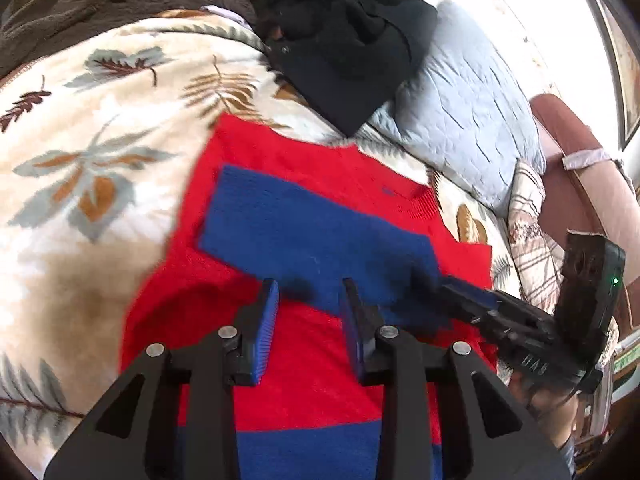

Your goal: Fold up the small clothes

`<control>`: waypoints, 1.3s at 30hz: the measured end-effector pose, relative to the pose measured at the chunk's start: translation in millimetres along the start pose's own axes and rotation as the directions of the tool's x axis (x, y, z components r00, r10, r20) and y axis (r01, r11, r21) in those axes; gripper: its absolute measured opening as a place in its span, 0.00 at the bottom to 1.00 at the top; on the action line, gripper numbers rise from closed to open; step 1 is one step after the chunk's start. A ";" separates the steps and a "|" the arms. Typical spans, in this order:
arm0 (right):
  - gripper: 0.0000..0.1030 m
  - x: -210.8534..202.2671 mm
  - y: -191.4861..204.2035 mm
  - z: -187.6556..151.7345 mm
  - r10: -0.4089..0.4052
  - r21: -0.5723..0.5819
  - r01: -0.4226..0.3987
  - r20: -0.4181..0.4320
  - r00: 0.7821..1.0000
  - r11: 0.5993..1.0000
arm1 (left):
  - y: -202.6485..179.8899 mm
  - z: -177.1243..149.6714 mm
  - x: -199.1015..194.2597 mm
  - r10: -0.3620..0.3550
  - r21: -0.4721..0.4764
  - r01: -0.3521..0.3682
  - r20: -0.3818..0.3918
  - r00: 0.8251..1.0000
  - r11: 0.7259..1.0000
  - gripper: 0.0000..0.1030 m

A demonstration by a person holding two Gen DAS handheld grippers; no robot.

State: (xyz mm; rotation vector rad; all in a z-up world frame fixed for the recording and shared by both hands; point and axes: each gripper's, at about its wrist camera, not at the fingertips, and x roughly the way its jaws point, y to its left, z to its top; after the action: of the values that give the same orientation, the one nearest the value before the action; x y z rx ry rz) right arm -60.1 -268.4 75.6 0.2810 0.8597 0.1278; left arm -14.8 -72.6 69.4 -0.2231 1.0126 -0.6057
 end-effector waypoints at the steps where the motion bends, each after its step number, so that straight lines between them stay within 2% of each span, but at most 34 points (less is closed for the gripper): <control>1: 0.37 -12.8 -12.0 4.3 -0.005 0.031 0.004 0.037 0.999 1.000 | 2.9 4.1 -3.2 -0.004 -0.010 0.004 0.012 1.000 1.000 0.28; 4: 0.49 -41.9 -48.0 9.7 -0.056 0.161 0.039 0.106 0.993 0.986 | 11.2 13.4 -6.6 -0.010 -0.045 0.012 0.040 0.999 0.999 0.28; 7: 0.50 -50.1 -90.1 9.7 -0.138 0.267 0.108 0.097 0.986 0.958 | 15.3 26.0 3.2 0.060 -0.036 -0.059 0.034 0.998 0.998 0.28; 12: 0.50 -53.1 -141.8 3.6 -0.221 0.426 0.184 0.038 0.975 0.886 | 10.3 30.9 43.3 0.159 0.076 -0.157 -0.034 0.987 0.985 0.26; 15: 0.50 -41.9 -163.4 -1.3 -0.191 0.482 0.168 -0.003 0.982 0.860 | 5.5 26.4 58.4 0.215 0.141 -0.210 -0.023 0.976 0.968 0.03; 18: 0.49 -21.4 -169.0 -8.7 -0.122 0.516 0.123 -0.036 0.992 0.847 | 8.9 27.0 57.7 0.208 0.118 -0.205 -0.019 0.978 0.972 0.00; 19: 0.34 -15.7 -167.9 -9.8 -0.109 0.519 0.113 -0.038 0.993 0.847 | 11.1 26.8 56.3 0.201 0.106 -0.197 -0.022 0.979 0.975 0.00; 20: 0.14 -13.8 -166.2 -8.5 -0.110 0.517 0.110 -0.032 0.993 0.849 | 12.0 26.6 55.9 0.197 0.101 -0.193 -0.023 0.980 0.976 0.00; 22: 0.13 -30.3 -152.4 -0.2 -0.166 0.476 0.130 0.035 0.986 0.870 | 13.8 25.4 54.9 0.192 0.095 -0.189 -0.023 0.981 0.977 0.00; 23: 0.09 -44.2 -143.3 4.9 -0.209 0.436 0.152 0.086 0.974 0.887 | 14.4 25.3 54.4 0.190 0.092 -0.187 -0.024 0.981 0.978 0.00; 24: 0.08 -60.7 -130.3 10.4 -0.277 0.379 0.204 0.149 0.949 0.903 | 14.4 25.5 54.6 0.190 0.091 -0.187 -0.026 0.981 0.978 0.00; 25: 0.08 -63.9 -126.7 13.2 -0.312 0.353 0.235 0.177 0.934 0.906 | 14.6 25.3 54.5 0.189 0.091 -0.186 -0.027 0.982 0.978 0.00; 26: 0.08 -63.7 -127.0 13.1 -0.330 0.342 0.260 0.167 0.929 0.903 | 14.5 24.7 54.8 0.188 0.092 -0.185 -0.028 0.982 0.978 0.00; 30: 0.08 -27.9 -166.9 -8.8 -0.323 0.448 0.291 -0.007 0.946 0.845 | 12.7 23.7 56.8 0.192 0.105 -0.188 -0.028 0.981 0.977 0.00; 31: 0.09 -17.5 -175.8 -14.5 -0.316 0.460 0.299 -0.041 0.948 0.836 | 13.0 23.4 56.9 0.190 0.105 -0.186 -0.027 0.981 0.977 0.00; 33: 0.12 -14.4 -179.3 -16.7 -0.310 0.467 0.292 -0.041 0.950 0.834 | 14.9 23.4 56.0 0.179 0.102 -0.176 -0.027 0.983 0.979 0.00; 37: 0.43 -47.7 -156.8 -16.9 -0.326 0.451 0.279 0.028 0.945 0.848 | 15.1 20.7 44.5 0.164 0.120 -0.161 -0.015 0.986 0.980 0.00; 39: 0.46 -63.4 -140.7 -22.2 -0.297 0.447 0.246 0.047 0.954 0.860 | 10.9 17.6 33.9 0.172 0.148 -0.170 -0.001 0.985 0.974 0.00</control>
State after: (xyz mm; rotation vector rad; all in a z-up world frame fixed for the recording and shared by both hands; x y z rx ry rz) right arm -118.3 -412.7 66.5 0.5792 0.7985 -0.3512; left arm 17.2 -84.8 49.2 -0.0009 0.9840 -0.5231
